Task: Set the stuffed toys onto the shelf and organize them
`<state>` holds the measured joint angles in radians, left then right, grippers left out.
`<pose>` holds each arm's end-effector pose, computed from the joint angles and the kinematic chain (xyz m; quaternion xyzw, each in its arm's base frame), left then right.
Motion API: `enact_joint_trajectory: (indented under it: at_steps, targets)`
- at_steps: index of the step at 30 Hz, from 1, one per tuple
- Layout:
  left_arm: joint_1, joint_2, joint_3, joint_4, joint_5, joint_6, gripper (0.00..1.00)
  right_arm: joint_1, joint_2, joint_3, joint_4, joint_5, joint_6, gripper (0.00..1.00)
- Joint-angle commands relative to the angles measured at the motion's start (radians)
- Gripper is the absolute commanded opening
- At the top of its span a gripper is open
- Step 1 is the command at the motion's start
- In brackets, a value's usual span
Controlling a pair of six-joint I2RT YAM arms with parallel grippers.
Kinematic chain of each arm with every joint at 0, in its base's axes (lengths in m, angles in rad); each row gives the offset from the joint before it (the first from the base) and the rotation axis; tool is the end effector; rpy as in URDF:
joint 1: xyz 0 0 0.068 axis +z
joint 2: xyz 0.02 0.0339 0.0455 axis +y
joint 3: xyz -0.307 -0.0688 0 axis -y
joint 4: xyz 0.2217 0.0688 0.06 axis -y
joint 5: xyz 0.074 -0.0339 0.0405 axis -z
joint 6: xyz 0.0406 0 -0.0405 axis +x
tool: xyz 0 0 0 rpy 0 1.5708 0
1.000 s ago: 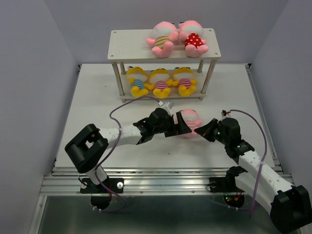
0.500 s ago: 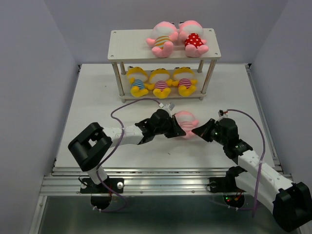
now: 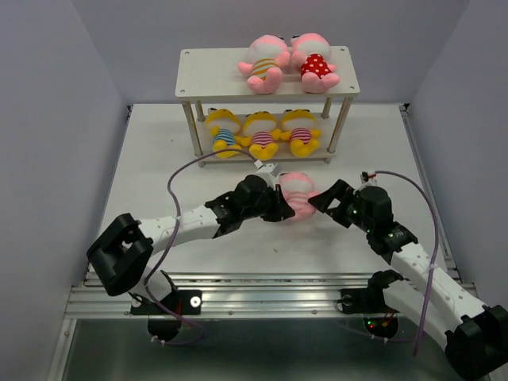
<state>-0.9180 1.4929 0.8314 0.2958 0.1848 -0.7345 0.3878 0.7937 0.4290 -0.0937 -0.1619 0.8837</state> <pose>0.1850 -0.2542 0.2900 0.1272 0.8121 -0.4665 0.3265 0.1230 0.0573 0.2589 0.1664 0.8311 0.3677 0.3826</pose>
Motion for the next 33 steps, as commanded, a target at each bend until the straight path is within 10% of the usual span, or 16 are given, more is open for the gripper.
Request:
enact_joint_trajectory:
  at_steps: [1,17,25,33]
  targets:
    - [-0.009,-0.158,0.038,-0.101,-0.077,0.217,0.00,0.008,-0.042,0.094,-0.093,0.108,-0.048,1.00]
    - [-0.007,-0.648,0.253,-0.530,-0.444,0.406,0.00,0.008,-0.133,0.137,-0.242,0.389,-0.117,1.00]
    - [0.002,-0.588,0.460,-0.592,-0.562,0.556,0.00,0.008,-0.109,0.120,-0.163,0.349,-0.074,1.00]
    - [0.203,-0.499,0.670,-0.583,-0.356,0.791,0.00,0.008,-0.094,0.140,-0.138,0.355,-0.077,1.00]
